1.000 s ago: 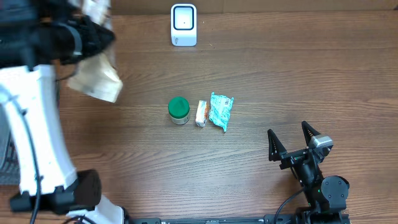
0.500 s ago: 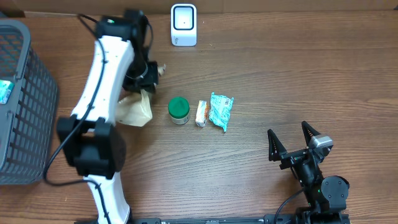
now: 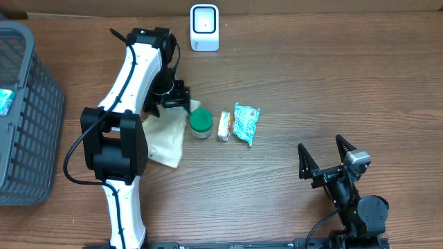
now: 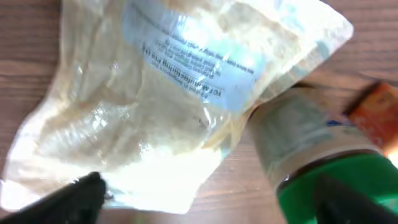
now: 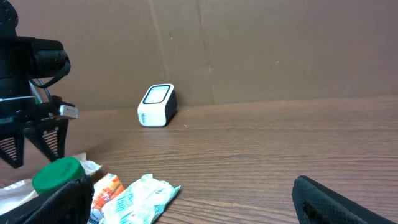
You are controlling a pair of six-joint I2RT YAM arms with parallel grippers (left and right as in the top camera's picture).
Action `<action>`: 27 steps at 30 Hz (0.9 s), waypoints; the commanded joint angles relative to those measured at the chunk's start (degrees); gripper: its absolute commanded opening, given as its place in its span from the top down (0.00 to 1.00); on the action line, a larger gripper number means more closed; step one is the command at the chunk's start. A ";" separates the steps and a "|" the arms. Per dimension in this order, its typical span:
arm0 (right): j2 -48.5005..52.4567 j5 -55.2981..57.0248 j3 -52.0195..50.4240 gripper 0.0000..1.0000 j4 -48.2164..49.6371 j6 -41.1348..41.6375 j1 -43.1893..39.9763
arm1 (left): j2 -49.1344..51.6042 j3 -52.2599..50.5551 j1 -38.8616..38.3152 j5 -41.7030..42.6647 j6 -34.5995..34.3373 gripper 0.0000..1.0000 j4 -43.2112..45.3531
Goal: Scan the item barcode
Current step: 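Carry the clear pouch left of the bottle and release it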
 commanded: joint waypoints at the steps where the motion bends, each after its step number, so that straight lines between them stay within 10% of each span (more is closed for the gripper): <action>1: -0.55 -0.09 -0.59 0.00 0.42 -0.07 -0.11 | -0.35 1.33 0.02 2.38 3.39 0.00 -1.90; 16: -0.55 -0.09 -0.59 0.00 0.42 -0.04 -0.11 | -7.76 36.44 10.49 0.04 1.88 0.00 -11.26; 27: -0.55 -0.09 -0.59 0.00 0.42 -0.04 -0.11 | -19.37 39.26 37.18 0.31 -1.11 0.00 -11.23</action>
